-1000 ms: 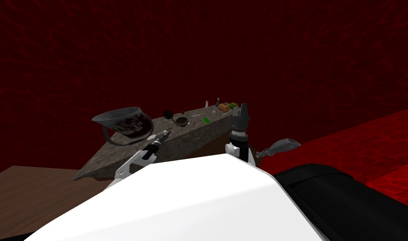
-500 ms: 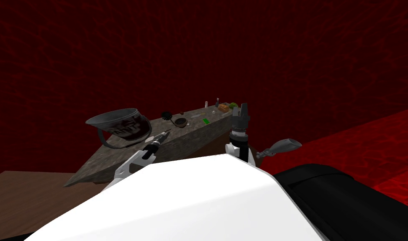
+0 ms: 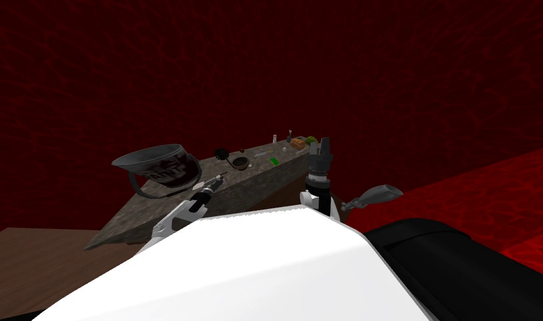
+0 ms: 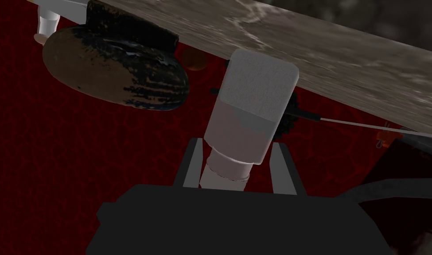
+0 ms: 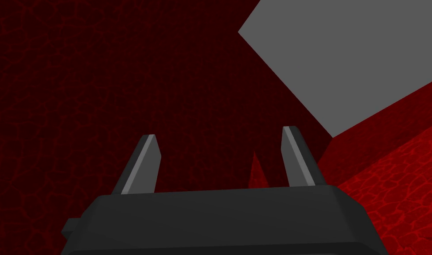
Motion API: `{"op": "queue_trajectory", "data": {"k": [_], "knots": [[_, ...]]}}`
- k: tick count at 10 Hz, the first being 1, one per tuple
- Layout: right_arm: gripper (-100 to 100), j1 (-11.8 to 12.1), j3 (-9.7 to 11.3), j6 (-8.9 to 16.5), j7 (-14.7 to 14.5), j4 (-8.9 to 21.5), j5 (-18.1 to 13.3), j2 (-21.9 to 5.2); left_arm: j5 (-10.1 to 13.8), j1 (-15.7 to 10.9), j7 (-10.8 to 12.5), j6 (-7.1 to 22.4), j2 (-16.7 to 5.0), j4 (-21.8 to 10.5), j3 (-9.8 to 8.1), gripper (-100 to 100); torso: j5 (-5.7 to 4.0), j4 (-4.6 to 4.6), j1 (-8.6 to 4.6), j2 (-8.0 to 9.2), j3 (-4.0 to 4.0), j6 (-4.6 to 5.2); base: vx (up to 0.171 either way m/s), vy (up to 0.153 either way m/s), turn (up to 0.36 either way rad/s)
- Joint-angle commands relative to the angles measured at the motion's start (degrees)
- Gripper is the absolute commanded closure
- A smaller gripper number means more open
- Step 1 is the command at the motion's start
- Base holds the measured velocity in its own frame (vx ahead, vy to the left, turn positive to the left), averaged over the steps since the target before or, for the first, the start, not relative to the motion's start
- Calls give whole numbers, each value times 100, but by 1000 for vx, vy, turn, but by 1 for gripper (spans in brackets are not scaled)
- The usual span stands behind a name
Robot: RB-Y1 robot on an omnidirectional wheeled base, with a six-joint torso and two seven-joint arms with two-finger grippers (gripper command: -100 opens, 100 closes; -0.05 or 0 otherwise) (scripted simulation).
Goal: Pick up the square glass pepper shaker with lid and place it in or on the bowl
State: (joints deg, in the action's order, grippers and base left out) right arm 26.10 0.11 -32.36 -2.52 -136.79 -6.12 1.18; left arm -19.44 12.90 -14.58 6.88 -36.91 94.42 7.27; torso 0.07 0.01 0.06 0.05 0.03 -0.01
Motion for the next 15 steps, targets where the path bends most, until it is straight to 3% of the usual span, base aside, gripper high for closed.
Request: {"op": "queue_trajectory", "data": {"k": [1, 2, 3, 4, 6, 15], "knots": [[0, 0, 0, 0, 0, 0, 0, 0, 0, 0, 0, 0, 0, 0, 0, 0, 0, 0, 0, 0, 0, 0, 0, 0, 0], [0, 0, 0, 0, 0, 0, 0, 0, 0, 0, 0, 0, 0, 0, 0, 100, 0, 0, 0, 0, 0, 0, 0, 0, 0], [0, 0, 0, 0, 0, 0, 0, 0, 0, 0, 0, 0, 0, 0, 0, 0, 0, 0, 0, 1, 1, 0, 0, 0, 0], [0, 0, 0, 0, 0, 0, 0, 0, 113, 1, -183, 218, -150, 100, 48, 100, 0, 0, 0, 1, 1, 0, 16, -79, 165], [0, 0, 1, 0, 0, 0, 0, 2, 204, 12, -303, 388, -272, 183, 72, 100, -6, -6, -68, 14, 3, -3, -27, -196, 145], [0, 0, 1, 0, 0, 0, 0, 1, 728, 83, -830, 1346, -999, 749, 204, 100, -11, -14, -60, -5, -9, -1, 2, -122, 90]]}}
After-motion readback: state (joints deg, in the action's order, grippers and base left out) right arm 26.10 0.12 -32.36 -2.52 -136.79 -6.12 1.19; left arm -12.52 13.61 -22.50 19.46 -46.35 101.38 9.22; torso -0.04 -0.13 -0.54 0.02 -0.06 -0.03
